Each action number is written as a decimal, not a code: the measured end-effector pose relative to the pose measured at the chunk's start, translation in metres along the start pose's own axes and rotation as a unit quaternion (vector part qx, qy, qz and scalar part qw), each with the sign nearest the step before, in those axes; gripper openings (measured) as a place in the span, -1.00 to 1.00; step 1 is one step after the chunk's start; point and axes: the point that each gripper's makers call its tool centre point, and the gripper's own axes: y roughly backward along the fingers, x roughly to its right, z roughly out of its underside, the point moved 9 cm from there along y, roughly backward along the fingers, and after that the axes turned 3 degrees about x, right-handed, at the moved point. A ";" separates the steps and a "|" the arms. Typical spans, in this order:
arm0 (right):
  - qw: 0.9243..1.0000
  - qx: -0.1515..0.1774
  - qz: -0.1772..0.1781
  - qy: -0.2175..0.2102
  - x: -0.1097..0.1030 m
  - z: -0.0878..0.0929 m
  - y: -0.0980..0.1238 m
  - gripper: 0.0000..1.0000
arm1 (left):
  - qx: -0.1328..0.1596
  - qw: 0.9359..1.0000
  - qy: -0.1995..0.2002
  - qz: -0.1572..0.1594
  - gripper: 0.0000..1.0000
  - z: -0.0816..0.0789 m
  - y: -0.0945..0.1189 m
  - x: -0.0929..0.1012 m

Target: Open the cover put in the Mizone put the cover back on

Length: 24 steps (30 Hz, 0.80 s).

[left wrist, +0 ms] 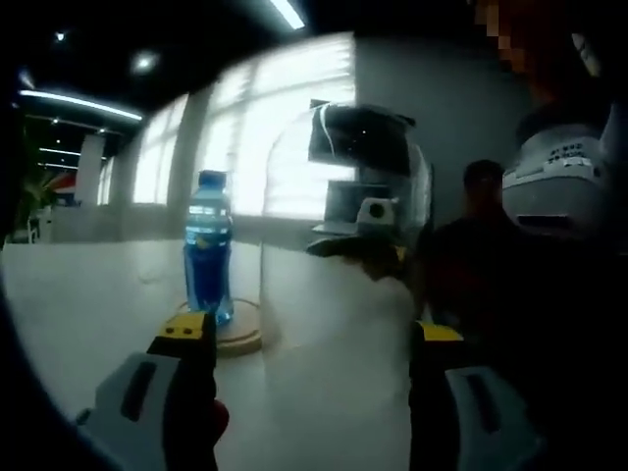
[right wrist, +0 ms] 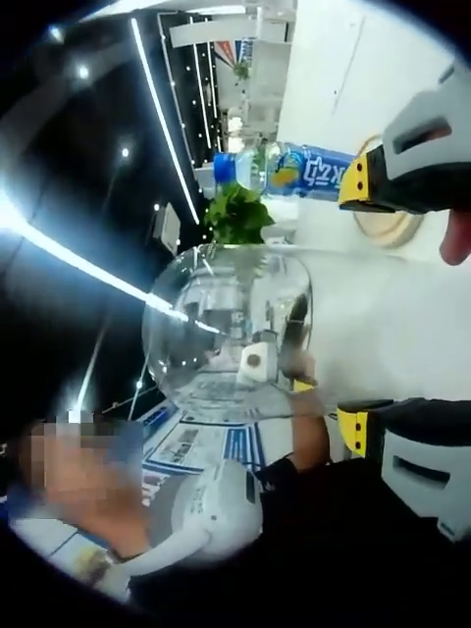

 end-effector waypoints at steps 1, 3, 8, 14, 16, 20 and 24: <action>1.000 0.000 -0.004 -0.001 -0.001 0.000 -0.003 0.43 | 0.001 1.000 -0.003 0.001 0.51 -0.001 -0.002 0.001; 1.000 0.002 -0.012 -0.003 -0.003 -0.001 -0.007 0.44 | 0.009 1.000 -0.003 0.008 0.53 -0.004 -0.007 0.002; 1.000 0.008 -0.024 -0.009 -0.007 -0.002 -0.015 0.46 | 0.028 0.999 0.011 0.024 0.54 -0.014 -0.017 0.006; 0.999 0.014 -0.026 -0.028 -0.010 -0.001 -0.026 0.54 | 0.027 0.999 0.025 0.040 0.54 -0.017 -0.024 0.007; 0.999 0.015 -0.029 -0.032 -0.010 -0.001 -0.030 0.56 | 0.019 0.999 0.025 0.040 0.43 -0.017 -0.027 0.007; 0.998 0.016 -0.040 -0.038 -0.015 -0.001 -0.038 0.62 | 0.020 0.998 0.013 0.050 0.39 -0.016 -0.029 0.009; 0.999 0.010 -0.035 -0.031 -0.015 0.000 -0.041 0.62 | 0.019 0.998 0.015 0.056 0.41 -0.017 -0.031 0.007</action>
